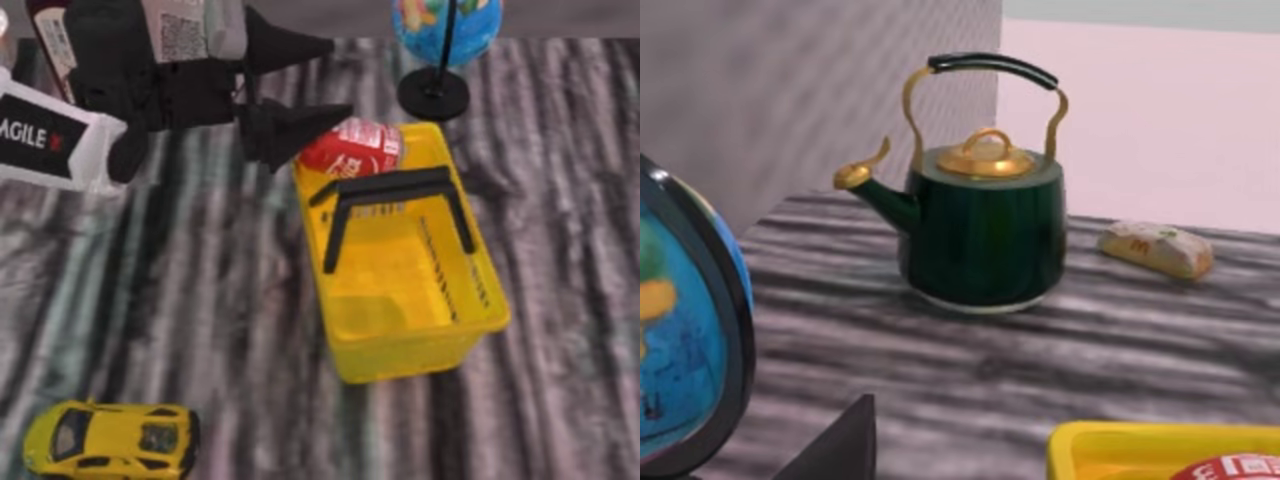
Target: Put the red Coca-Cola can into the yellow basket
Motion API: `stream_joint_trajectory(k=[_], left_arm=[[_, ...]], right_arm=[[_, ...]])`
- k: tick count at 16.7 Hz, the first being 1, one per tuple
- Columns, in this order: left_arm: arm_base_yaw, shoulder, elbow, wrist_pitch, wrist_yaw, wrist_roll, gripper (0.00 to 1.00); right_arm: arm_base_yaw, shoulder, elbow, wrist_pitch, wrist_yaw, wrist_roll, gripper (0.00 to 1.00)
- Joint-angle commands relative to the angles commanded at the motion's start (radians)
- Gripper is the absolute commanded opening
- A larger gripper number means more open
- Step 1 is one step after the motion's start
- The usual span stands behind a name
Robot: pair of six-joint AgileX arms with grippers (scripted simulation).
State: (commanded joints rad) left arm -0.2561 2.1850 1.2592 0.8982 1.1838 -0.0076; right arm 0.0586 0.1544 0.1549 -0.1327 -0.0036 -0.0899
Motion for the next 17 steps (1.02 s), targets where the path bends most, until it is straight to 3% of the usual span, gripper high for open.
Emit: stream_joint_trajectory(k=[5, 17], left_arm=[[0.077, -0.402, -0.169, -0.161, -0.226, -0.073, 1.0], [0.243, -1.74, -0.911, -0.697, -0.93, -0.076, 1.0]], right_arm=[[0.12, 0.411, 0.411, -0.3, 0.002, -0.2, 1.0], [0.467, 1.756, 1.746, -1.183, 0.001, -0.779, 1.0]])
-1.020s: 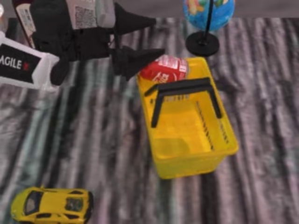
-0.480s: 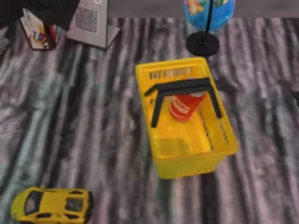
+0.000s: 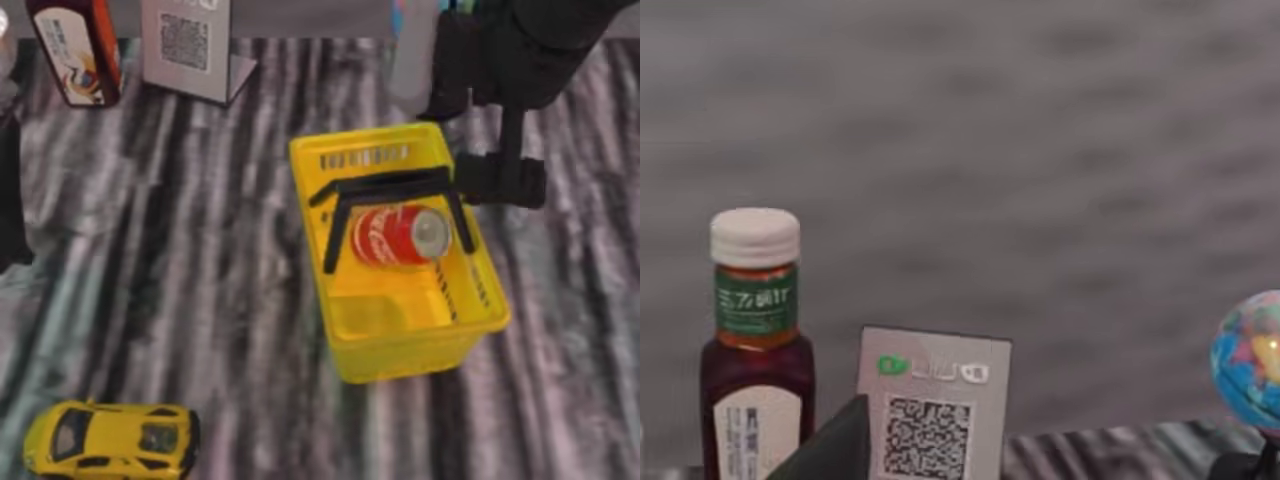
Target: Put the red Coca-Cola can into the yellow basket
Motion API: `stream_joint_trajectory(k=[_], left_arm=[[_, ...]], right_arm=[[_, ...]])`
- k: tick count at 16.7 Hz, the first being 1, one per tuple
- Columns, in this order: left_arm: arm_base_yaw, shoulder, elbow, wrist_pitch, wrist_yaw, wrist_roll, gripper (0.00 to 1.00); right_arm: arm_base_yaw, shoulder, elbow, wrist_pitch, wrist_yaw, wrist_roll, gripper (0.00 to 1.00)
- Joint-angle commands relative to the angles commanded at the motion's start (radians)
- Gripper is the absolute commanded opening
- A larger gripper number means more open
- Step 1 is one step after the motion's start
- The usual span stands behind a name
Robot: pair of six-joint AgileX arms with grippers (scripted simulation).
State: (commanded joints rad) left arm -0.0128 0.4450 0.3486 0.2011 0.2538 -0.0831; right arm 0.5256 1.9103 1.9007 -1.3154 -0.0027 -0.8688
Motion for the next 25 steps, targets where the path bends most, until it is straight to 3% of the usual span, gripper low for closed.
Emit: stream_joint_trajectory(k=[4, 8, 25], left_arm=[[0.022, -0.296, -0.218, -0.129, -0.16, 0.046, 1.0], [0.032, -0.435, -0.339, -0.196, -0.247, 0.08, 1.0], [0.033, -0.445, -0.349, -0.201, -0.254, 0.083, 1.0]], right_arm=[[0.08, 0.283, 0.302, -0.19, 0.003, -0.134, 1.0], [0.122, 0.408, 0.448, -0.281, 0.007, -0.203, 1.0], [0.125, 0.387, 0.327, -0.186, 0.007, -0.207, 1.0]])
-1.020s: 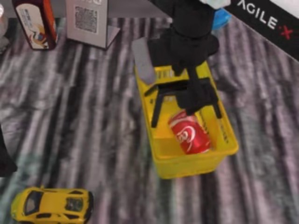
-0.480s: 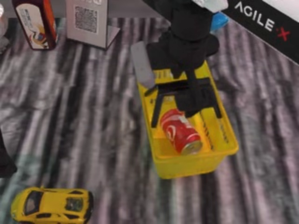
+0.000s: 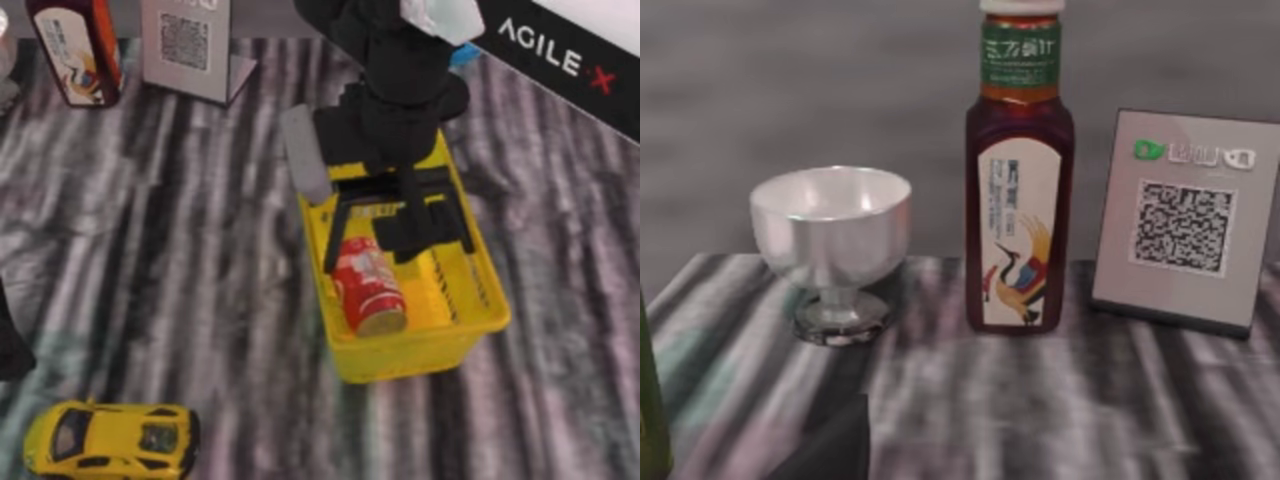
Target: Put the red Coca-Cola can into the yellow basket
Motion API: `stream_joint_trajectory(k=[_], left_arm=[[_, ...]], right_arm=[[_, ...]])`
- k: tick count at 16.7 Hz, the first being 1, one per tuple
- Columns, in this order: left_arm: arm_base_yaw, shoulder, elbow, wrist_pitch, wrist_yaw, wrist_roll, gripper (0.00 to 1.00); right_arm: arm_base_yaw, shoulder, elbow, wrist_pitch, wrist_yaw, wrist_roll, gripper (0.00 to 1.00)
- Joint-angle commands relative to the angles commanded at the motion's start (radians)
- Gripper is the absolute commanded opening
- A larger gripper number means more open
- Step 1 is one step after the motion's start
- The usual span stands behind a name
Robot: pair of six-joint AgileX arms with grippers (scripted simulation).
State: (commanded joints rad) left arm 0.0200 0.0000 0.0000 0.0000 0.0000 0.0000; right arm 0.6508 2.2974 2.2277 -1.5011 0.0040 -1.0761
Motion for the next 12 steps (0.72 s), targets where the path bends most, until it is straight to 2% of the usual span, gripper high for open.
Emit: stream_joint_trajectory(k=[12], left_arm=[[0.0, 0.0, 0.0, 0.0, 0.0, 0.0, 1.0]], right_arm=[[0.0, 0.0, 0.0, 0.0, 0.0, 0.0, 0.1]])
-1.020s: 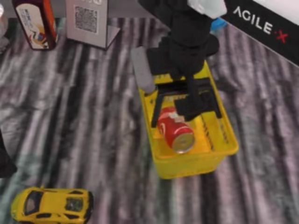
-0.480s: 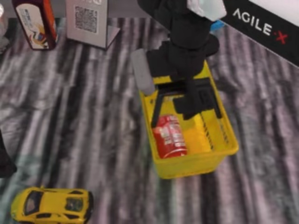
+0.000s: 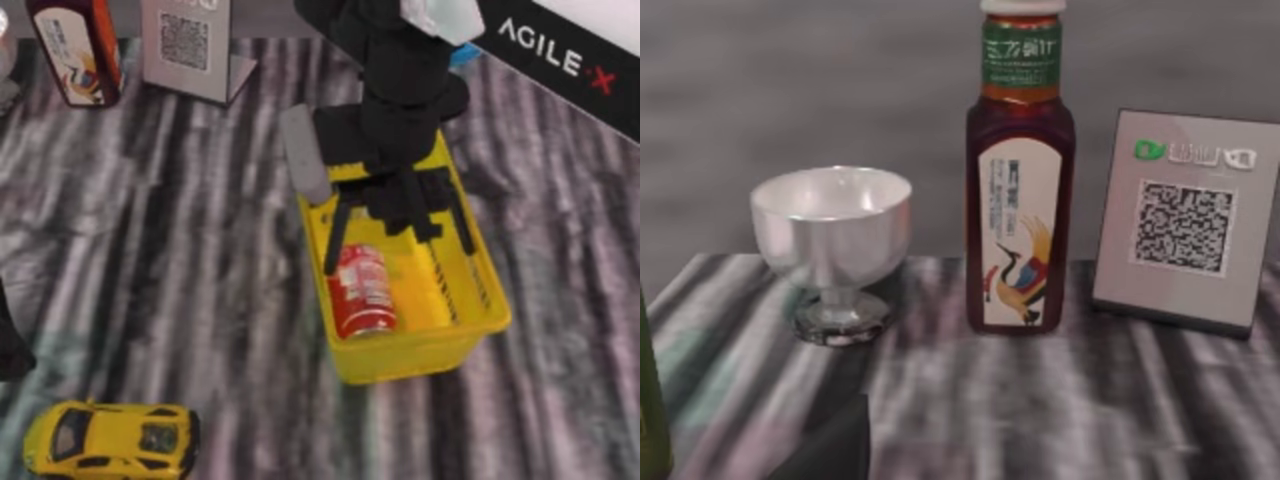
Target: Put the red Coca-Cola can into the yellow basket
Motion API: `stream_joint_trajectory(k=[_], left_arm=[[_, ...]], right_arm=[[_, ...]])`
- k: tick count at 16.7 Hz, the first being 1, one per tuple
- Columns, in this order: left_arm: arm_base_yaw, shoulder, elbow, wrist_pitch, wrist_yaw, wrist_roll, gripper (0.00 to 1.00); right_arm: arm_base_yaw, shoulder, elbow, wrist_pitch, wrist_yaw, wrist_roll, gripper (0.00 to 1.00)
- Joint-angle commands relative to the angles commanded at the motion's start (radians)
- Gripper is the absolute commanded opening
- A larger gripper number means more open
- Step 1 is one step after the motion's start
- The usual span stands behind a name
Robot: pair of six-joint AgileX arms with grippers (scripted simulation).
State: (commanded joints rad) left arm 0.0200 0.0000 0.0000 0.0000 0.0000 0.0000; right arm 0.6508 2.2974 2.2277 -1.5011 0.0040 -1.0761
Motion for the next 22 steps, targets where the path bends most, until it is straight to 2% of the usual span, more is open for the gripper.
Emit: stream_joint_trajectory(k=[1, 2, 22], left_arm=[[0.0, 0.0, 0.0, 0.0, 0.0, 0.0, 1.0], [0.0, 0.0, 0.0, 0.0, 0.0, 0.0, 1.0], [0.0, 0.0, 0.0, 0.0, 0.0, 0.0, 1.0]], right_arm=[[0.0, 0.0, 0.0, 0.0, 0.0, 0.0, 0.02], [0.0, 0.0, 0.0, 0.0, 0.0, 0.0, 0.0], [0.0, 0.0, 0.0, 0.0, 0.0, 0.0, 0.0]])
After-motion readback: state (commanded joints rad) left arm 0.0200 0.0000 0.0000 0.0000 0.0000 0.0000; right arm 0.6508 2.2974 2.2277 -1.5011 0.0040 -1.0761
